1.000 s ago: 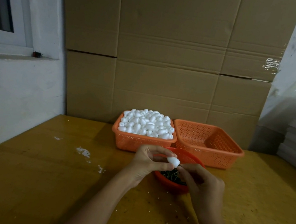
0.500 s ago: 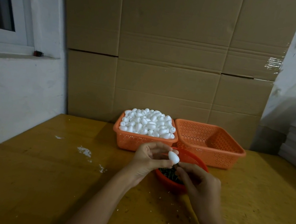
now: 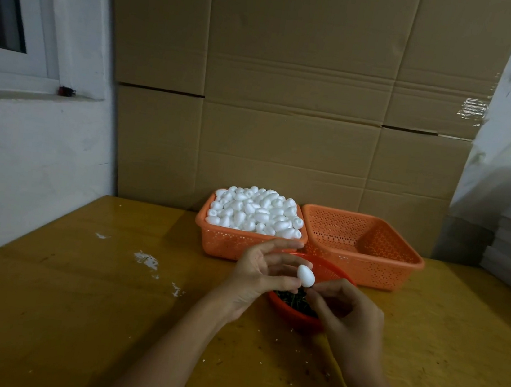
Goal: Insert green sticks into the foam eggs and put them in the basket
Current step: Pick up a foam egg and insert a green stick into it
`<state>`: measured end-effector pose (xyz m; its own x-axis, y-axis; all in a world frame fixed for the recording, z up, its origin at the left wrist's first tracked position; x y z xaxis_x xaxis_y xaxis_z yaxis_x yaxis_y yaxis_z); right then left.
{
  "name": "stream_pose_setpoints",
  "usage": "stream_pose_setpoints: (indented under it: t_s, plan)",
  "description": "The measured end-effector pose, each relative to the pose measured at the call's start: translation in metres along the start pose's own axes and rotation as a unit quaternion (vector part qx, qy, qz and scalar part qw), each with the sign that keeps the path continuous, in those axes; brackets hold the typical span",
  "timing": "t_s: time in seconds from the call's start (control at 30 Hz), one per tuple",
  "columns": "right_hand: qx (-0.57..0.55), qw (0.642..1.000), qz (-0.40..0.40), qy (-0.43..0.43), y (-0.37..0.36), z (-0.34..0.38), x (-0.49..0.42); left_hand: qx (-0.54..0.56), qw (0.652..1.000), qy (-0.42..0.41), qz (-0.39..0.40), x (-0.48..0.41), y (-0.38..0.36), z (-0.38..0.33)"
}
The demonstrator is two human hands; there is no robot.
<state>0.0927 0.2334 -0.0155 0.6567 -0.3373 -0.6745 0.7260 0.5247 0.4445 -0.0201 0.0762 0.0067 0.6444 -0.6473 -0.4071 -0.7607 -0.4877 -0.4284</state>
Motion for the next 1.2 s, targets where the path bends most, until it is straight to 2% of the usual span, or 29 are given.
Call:
stream_pose_setpoints:
  t_s: [0.6, 0.8, 1.2]
  plan:
    - [0.009, 1.0, -0.004, -0.004, 0.0011, 0.0041, -0.0001, -0.069, 0.997, -0.012, 0.025, 0.0012, -0.0044, -0.0035]
    - [-0.018, 1.0, -0.004, -0.004, 0.0007, 0.0049, -0.0008, -0.042, 0.999, -0.017, -0.01, -0.0004, -0.0054, -0.001]
    - [-0.016, 0.999, -0.029, 0.016, 0.0002, 0.0051, -0.0019, -0.084, 0.995, -0.009, -0.06, -0.0014, -0.0059, 0.0016]
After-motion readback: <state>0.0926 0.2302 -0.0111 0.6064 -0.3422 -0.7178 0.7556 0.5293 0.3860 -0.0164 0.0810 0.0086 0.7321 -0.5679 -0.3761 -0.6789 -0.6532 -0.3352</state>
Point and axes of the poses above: each hand's wrist, its own x-axis away from the middle knuckle, its own y-axis out of the back of the hand, z = x × y, the point moved 1 cm from there along -x, towards the middle knuckle, and after that the axes turned 15 degrees about x, right-handed, at the moved point
